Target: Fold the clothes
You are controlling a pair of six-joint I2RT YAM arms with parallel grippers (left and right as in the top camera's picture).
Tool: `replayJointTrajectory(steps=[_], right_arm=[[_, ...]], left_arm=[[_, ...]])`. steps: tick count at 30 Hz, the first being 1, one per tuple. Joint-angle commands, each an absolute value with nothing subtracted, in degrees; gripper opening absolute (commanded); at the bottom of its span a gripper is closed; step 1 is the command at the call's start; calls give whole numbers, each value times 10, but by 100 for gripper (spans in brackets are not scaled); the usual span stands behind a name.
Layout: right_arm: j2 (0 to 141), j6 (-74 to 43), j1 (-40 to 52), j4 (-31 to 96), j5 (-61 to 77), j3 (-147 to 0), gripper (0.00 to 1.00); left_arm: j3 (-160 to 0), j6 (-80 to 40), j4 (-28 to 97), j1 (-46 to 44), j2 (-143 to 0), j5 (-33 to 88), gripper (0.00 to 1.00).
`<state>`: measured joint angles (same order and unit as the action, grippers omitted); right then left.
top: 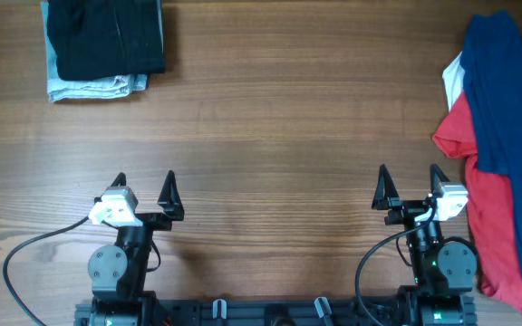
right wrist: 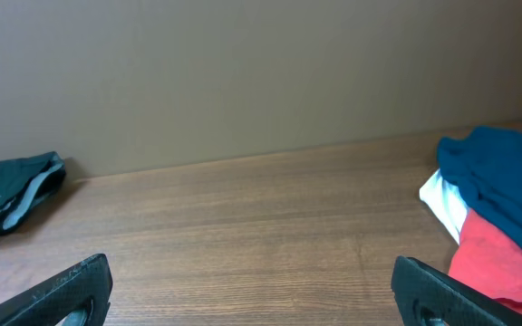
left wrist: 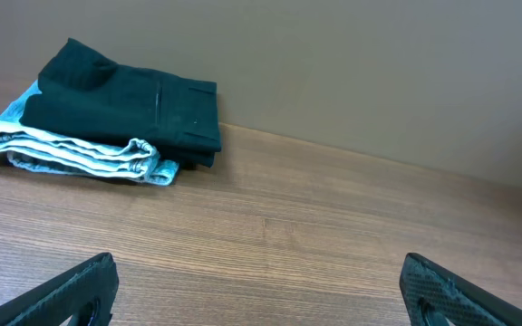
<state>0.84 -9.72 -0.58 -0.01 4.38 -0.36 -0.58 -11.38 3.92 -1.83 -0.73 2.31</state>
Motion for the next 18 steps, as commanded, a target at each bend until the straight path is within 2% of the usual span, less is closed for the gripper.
replayJointTrajectory(steps=[1,4,5,7,8,9,10,11,12,14,15,16,18], right_arm=[[3,-90,-6,-1,34,-3,100],[3,-93,-6,-6,35,-3,100],[3,-125,-6,-4,64,-3,100],[3,-271,-6,-9,111,-3,100],[4,-414,-6,-10,142,-3,100],[7,-484,-6,-13,161,-3,100],[13,-635,-6,-14,164,-3,100],[16,-722,-6,-14,162,-3,100],[17,-751,-6,-14,163,-3,100],[17,-711,-6,-25,184,-3,100],[17,-606,-6,-72,222,-3,100],[17,-552,-6,-113,241,-4,100],[17,-503,-6,-129,235,-24,100]], left_arm=[[-3,-105,42,-21,-3,34,100],[-3,-105,42,-21,-3,34,100],[-3,-105,42,-21,-3,34,100],[-3,-105,42,-21,-3,34,100],[-3,-105,42,-21,-3,34,100],[-3,-105,42,-21,-3,34,100],[-3,-105,42,-21,-3,34,100],[-3,-105,42,-21,-3,34,100],[-3,-105,42,-21,-3,34,100],[-3,-105,42,-21,-3,34,100],[-3,-105,42,-21,-3,34,100],[-3,-105,42,-21,-3,34,100],[-3,-105,42,-21,-3,34,100]])
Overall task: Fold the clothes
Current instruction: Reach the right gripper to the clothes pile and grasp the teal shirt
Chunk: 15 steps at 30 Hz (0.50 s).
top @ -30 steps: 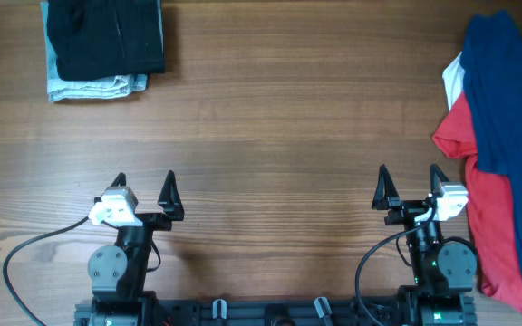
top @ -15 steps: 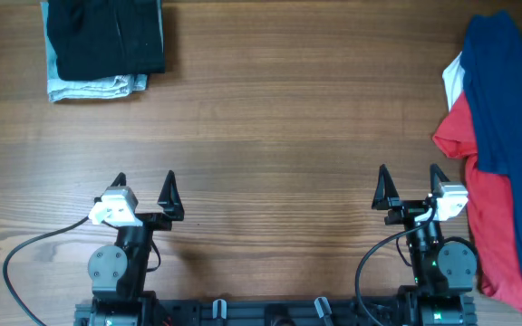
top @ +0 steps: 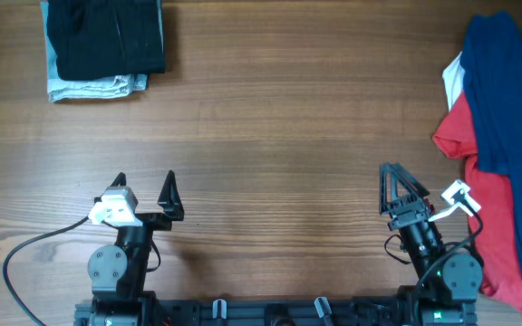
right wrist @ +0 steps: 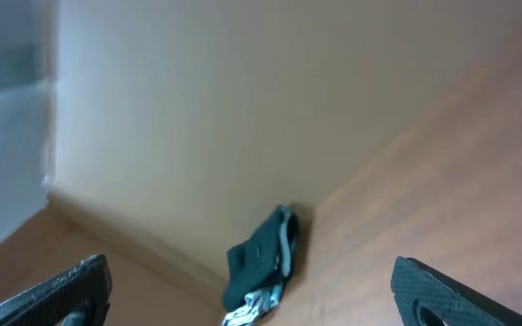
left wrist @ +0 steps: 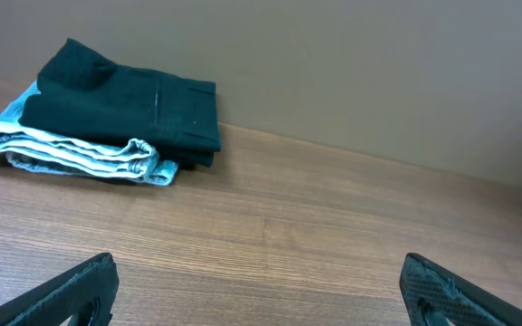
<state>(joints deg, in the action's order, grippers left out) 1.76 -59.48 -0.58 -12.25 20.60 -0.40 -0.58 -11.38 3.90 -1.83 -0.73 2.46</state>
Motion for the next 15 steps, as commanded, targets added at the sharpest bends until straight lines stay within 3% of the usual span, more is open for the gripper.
replayJointTrajectory(steps=[1,6,11,15], right_arm=[[22,-465,-6,-126,232,-40,100],[157,-323,-6,-51,148,-180,100],[501,-181,-29,145,1,-520,100],[836,-93,-119,326,-7,-800,100]], left_arm=[[-3,-105,42,-21,-3,34,100],[-3,-105,41,-21,-3,34,100],[-3,-105,42,-21,-3,34,100],[-3,-105,42,-21,-3,34,100]])
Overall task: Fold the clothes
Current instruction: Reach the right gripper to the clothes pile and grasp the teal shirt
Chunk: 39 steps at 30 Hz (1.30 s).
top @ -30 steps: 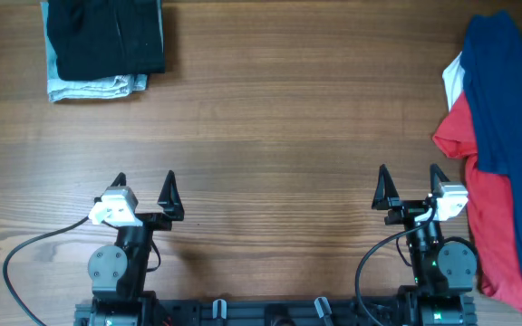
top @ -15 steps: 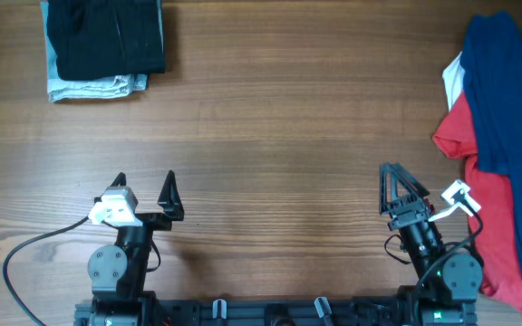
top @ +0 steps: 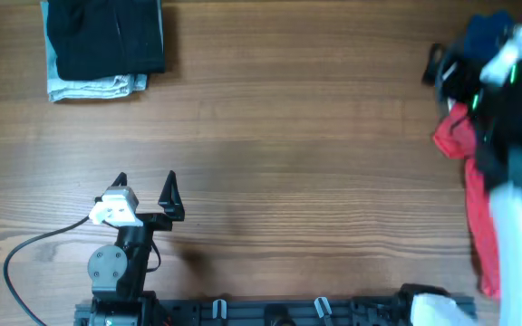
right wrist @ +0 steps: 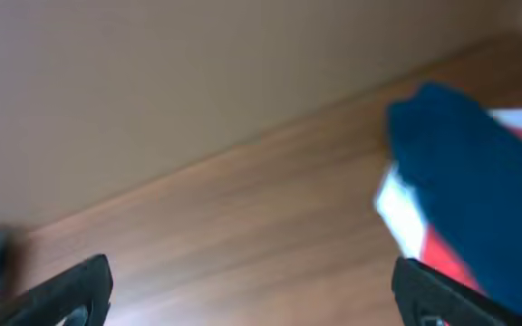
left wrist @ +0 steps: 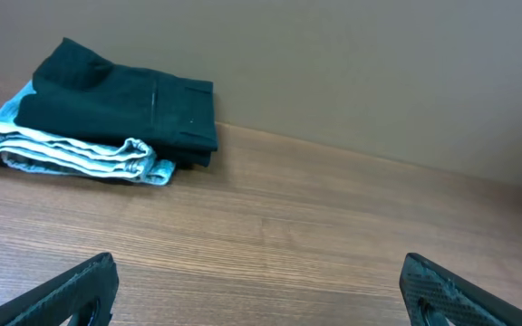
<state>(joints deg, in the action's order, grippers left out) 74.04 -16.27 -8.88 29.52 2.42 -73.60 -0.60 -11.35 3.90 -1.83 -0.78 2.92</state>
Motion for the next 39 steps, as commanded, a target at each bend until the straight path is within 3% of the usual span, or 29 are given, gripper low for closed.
replayJointTrajectory(steps=[1,5,9,13,20,32,36,38,39], right_arm=[[904,-51,-135,342,-7,-840,100],[1033,45,-177,256,-127,-849,100],[1125,110,-198,164,-149,-860,98],[1242,146,-220,181,-180,-941,93],[1273,150,-221,150,-79,-953,80],[1320,167,-222,130,-47,-953,81],[1326,178,-222,127,-47,-953,70],[1327,178,-222,126,-47,-953,48],[1327,178,-222,126,-46,-953,45]], left_arm=[[-3,-105,42,-21,-3,34,100],[-3,-105,42,-21,-3,34,100],[-3,-105,42,-21,-3,34,100],[-3,-105,42,-21,-3,34,100],[-3,-105,42,-21,-3,34,100],[-3,-105,42,-21,-3,34,100],[-3,-105,42,-21,-3,34,100],[-3,-105,42,-21,-3,34,100],[-3,-105,42,-21,-3,34,100]])
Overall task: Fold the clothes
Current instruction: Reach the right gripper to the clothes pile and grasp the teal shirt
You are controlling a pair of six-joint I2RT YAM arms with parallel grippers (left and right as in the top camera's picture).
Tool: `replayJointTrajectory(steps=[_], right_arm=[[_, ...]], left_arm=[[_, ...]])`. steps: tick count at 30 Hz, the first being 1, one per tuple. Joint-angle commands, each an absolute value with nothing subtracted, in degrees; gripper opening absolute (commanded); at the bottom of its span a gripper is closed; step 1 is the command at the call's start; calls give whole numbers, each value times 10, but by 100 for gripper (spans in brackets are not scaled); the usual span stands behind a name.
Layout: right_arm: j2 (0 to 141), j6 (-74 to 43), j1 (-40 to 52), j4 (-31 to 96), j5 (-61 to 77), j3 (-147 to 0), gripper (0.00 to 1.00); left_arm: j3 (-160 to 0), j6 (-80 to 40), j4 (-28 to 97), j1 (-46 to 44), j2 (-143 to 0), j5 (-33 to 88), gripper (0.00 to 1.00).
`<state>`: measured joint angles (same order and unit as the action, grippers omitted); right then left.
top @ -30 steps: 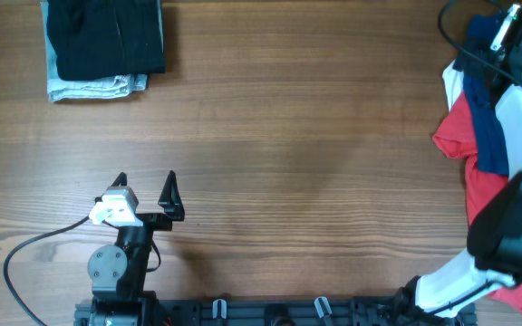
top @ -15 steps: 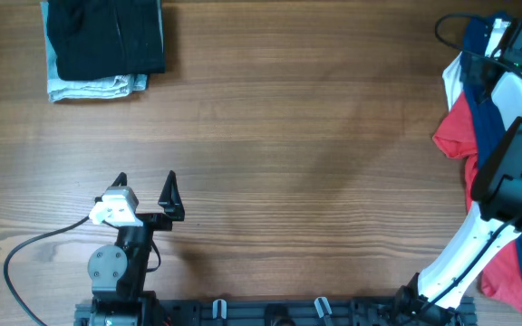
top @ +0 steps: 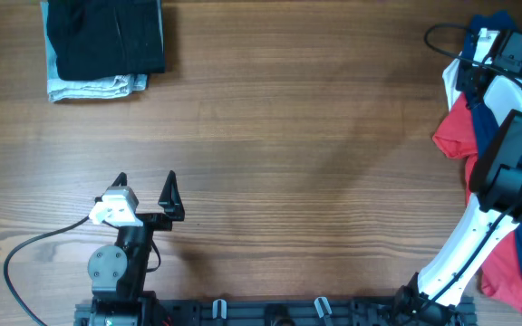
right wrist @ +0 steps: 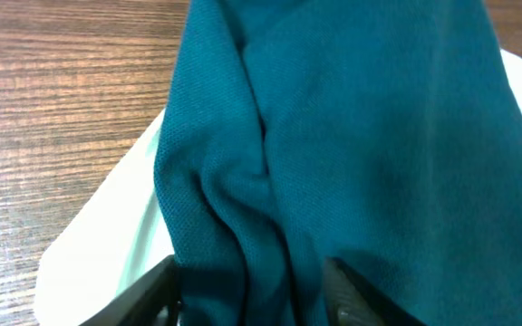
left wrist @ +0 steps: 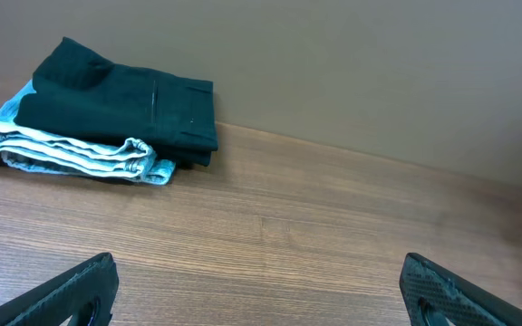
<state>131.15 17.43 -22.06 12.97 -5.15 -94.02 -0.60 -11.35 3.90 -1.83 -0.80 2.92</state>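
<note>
A blue garment [right wrist: 361, 136] lies on top of a pile at the table's far right edge, over a white one [right wrist: 107, 235] and a red one [top: 451, 136]. My right gripper [right wrist: 250, 281] is down on the pile [top: 483, 41]. Its jaws are narrowed, and a bunched fold of the blue cloth fills the gap between them. Near the front left of the table, my left gripper [top: 144, 186] is open, with only bare wood between its fingers [left wrist: 261, 290].
A folded stack, a dark garment [left wrist: 120, 95] over a light blue one [left wrist: 71, 154], sits at the far left corner [top: 102, 45]. The wooden table [top: 288, 136] spans the view between stack and pile. A wall stands behind it in the left wrist view.
My right gripper was open in the air, facing the pile; now it is down on the pile with its jaws narrowed on the blue garment. The left arm has not moved.
Both grippers rested open at the front of the table. The right gripper was then turned and tilted at its base, then reached out toward the pile at the far right, still open. Now it grips the blue garment on top.
</note>
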Motion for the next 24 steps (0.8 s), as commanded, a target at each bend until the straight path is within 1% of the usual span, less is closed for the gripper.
replayJointTrajectory(steps=[1,2,4,6,7,8,9,11,12,13,15,18,21,24], right_arm=[[1327,177,-222,127,-46,-953,41],[1327,178,-222,126,-46,-953,40],[1327,178,-222,126,-47,-953,44],[1328,178,-222,125,-46,-953,44],[1330,178,-222,124,-46,-952,48],[1336,178,-222,120,-47,-952,59],[1338,178,-222,120,-47,-952,57],[1340,175,-222,116,-47,-952,40],[1340,175,-222,114,-53,-952,28],[1340,175,-222,113,-60,-952,21],[1340,175,-222,113,-62,-952,20],[1340,165,-222,112,-62,-952,4],[1332,133,-222,111,-67,-953,4],[1286,100,-222,112,-84,-953,4]], left_arm=[[-3,-105,42,-21,-3,34,100],[-3,-105,42,-21,-3,34,100],[-3,-105,42,-21,-3,34,100],[-3,-105,42,-21,-3,34,100],[-3,-105,42,-21,-3,34,100],[-3,-105,42,-21,-3,34,100],[-3,-105,42,-21,-3,34,100],[-3,-105,42,-21,-3,34,100],[-3,-105,42,-21,-3,34,100],[-3,-105,42,-21,-3,34,100],[-3,-105,42,-21,-3,34,100],[-3,-105,42,-21,-3,34,100],[-3,-105,42,-21,-3,34,100],[-3,-105,42,-21,-3,34,100]])
